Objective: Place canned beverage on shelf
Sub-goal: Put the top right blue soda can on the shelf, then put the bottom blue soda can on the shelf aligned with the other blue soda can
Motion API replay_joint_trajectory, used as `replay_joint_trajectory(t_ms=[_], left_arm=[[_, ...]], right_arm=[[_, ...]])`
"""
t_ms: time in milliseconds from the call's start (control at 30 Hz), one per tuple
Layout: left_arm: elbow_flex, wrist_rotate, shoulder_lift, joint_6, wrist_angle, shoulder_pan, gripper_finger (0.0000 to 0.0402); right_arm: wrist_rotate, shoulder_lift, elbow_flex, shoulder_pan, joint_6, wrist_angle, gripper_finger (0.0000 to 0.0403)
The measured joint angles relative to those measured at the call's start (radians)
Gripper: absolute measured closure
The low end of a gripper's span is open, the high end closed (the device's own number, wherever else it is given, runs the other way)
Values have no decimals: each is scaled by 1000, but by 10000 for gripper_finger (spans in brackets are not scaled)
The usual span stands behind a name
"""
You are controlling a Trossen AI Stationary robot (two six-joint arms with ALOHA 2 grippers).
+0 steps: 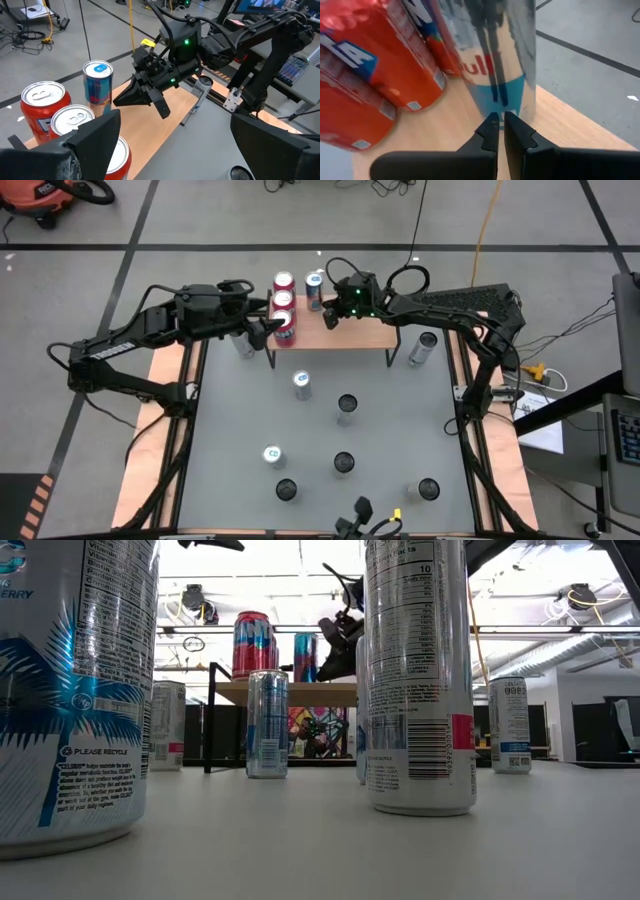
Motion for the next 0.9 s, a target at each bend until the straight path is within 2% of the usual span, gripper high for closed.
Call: replay_joint_trajectory(t_ms=[300,633,900], left_arm=[[0,25,0,-10,0,-2,23],[0,27,0,-26,-13,-2,23],[1,-2,-2,-73,-118,-2,23]], right_arm=[[35,-34,0,-5,24,-95,403],[35,-47,0,-13,21,-105,403],[30,-90,0,-14,13,-113,403]])
